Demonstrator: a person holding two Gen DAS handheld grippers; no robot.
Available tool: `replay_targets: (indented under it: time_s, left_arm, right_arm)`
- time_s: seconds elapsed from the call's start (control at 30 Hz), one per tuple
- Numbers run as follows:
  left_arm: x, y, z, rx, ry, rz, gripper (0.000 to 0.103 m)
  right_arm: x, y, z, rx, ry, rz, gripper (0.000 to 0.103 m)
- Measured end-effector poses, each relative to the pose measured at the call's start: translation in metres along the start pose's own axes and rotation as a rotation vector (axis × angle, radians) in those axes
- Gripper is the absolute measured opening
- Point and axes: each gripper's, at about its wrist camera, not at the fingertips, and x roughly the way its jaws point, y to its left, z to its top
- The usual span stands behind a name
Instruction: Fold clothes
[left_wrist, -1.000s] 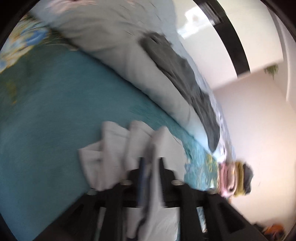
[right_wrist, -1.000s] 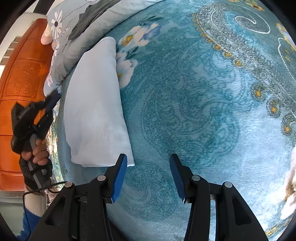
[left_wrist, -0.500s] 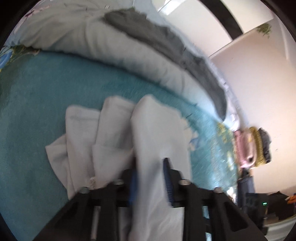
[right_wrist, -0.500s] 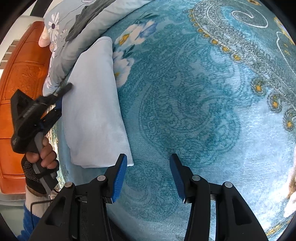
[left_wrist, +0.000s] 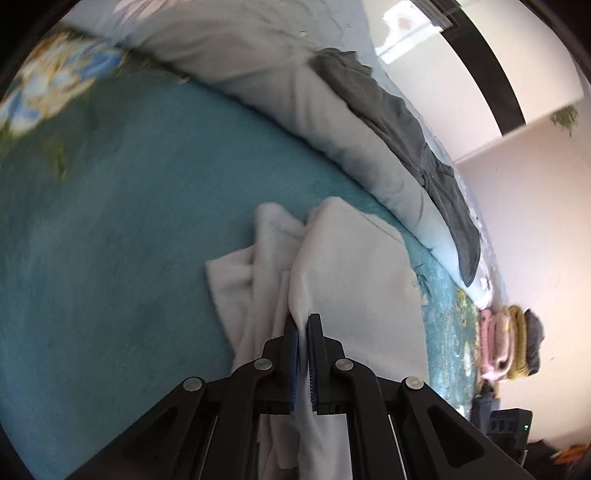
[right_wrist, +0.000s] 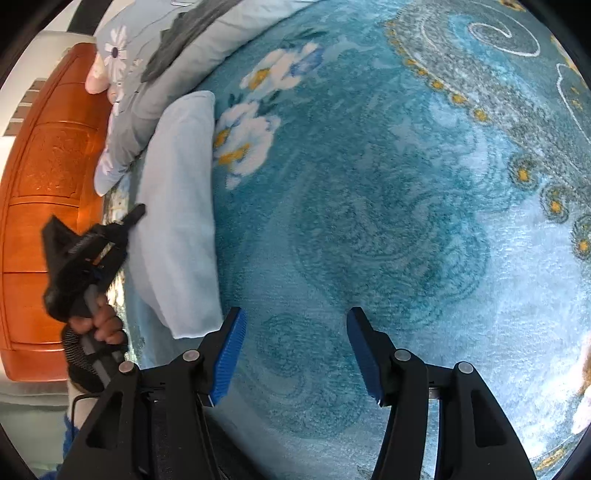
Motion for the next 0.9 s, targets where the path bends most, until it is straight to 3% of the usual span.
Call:
replay_targets:
  time_s: [0.1, 0.17, 0.27, 0.33, 0.4, 0.5, 0.6, 0.73, 0.8, 0.83, 0.9]
  left_arm:
    - [-0.004, 0.004, -0.003, -0.012, 0.007, -0.020, 0.012]
    - [-0.006, 0.008, -0.004, -0.035, 0.019, -0.005, 0.033]
    - [-0.014, 0.010, -0.013, -0.094, 0.001, -0.040, 0.041]
    - [-0.027, 0.012, -0.025, -0.115, -0.009, -0.117, 0.046]
    - [-0.031, 0.004, -0.036, -0.070, 0.009, -0.164, 0.050]
    - [-0.023, -0.013, -0.046, 0.051, 0.106, -0.156, 0.050]
    - [-0.010, -0.021, -0.049, 0.101, 0.193, -0.156, 0.050]
    - [0.004, -0.024, -0.059, 0.127, 0.328, -0.102, 0.045]
    - [0.005, -0.027, -0.068, 0.158, 0.365, -0.068, 0.021]
    - [0.003, -0.028, -0.073, 0.179, 0.377, -0.045, 0.002]
    - [-0.005, -0.021, -0.080, 0.183, 0.386, -0.005, 0.006]
  right_arm:
    - [0.000, 0.002, -0.001, -0.001, -0.009, 0.056, 0.062]
    - [0.011, 0.019, 0.003, -0.002, -0.024, 0.091, 0.062]
    - [0.015, 0.033, 0.024, -0.011, -0.041, 0.125, 0.062]
    - [0.020, 0.038, 0.033, -0.014, -0.050, 0.149, 0.062]
    - [0.034, 0.047, 0.030, 0.002, -0.044, 0.136, 0.062]
    - [0.036, 0.048, 0.023, 0.039, -0.031, 0.148, 0.062]
    - [0.033, 0.045, 0.020, 0.058, -0.028, 0.158, 0.062]
    - [0.019, 0.038, 0.015, 0.053, -0.041, 0.158, 0.062]
    - [0.013, 0.035, 0.012, 0.057, -0.047, 0.164, 0.062]
    - [0.012, 0.035, 0.011, 0.056, -0.046, 0.166, 0.062]
    - [0.008, 0.032, 0.007, 0.050, -0.034, 0.172, 0.062]
